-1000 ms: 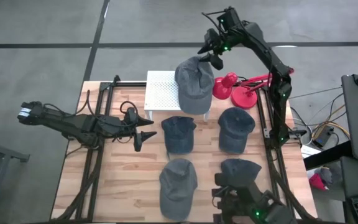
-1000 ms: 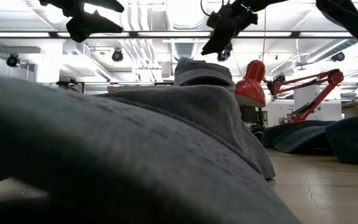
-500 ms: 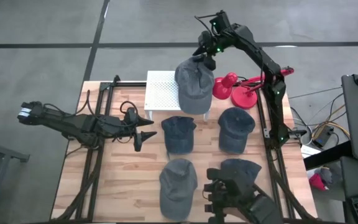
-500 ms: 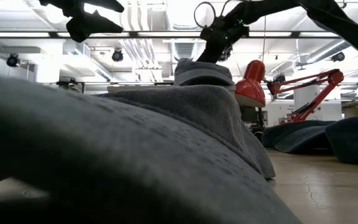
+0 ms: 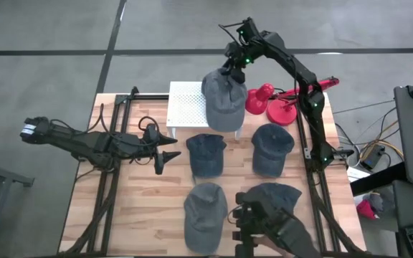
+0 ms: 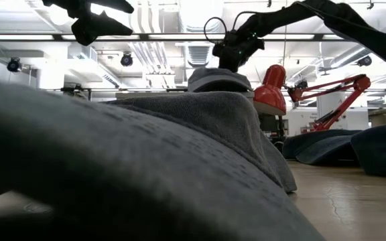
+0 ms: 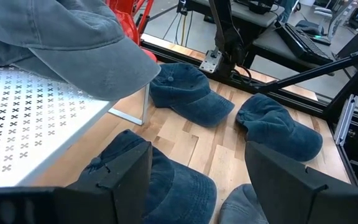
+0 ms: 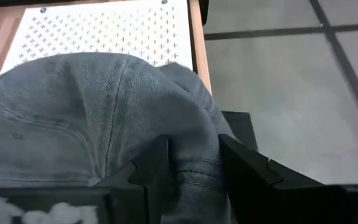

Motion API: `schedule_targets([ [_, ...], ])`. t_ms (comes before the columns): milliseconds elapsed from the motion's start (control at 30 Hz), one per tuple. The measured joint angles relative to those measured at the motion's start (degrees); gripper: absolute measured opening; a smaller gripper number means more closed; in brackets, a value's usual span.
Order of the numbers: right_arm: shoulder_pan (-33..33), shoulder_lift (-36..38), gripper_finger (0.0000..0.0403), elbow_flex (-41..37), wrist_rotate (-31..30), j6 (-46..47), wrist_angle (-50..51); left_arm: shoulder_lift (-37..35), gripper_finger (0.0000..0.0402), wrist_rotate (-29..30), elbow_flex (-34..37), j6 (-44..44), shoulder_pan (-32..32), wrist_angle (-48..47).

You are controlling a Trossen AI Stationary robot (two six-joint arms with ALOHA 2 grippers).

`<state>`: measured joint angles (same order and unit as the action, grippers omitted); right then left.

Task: Pick & Place hat
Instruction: Stack the left gray cap on the gray cap on the shelf

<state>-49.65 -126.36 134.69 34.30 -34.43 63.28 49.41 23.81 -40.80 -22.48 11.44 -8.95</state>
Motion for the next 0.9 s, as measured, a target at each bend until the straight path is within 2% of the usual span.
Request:
schedule_targets([
  [233, 0.00, -0.99, 0.0138, -0.02, 0.00, 0.73, 1.88, 0.00, 0.0262, -0.38, 0.00, -0.04, 0.01, 0.42],
  [467, 0.02, 1.20, 0.0137, -0.02, 0.07, 0.95, 2.35, 0.00, 0.0262, -0.59, 0.00, 0.11, 0.00, 0.42],
  [900, 0.31, 2.35, 0.0185, -0.02, 0.16, 1.05, 5.05, 0.00, 0.0262, -0.91, 0.00, 1.01, 0.00, 0.39],
])
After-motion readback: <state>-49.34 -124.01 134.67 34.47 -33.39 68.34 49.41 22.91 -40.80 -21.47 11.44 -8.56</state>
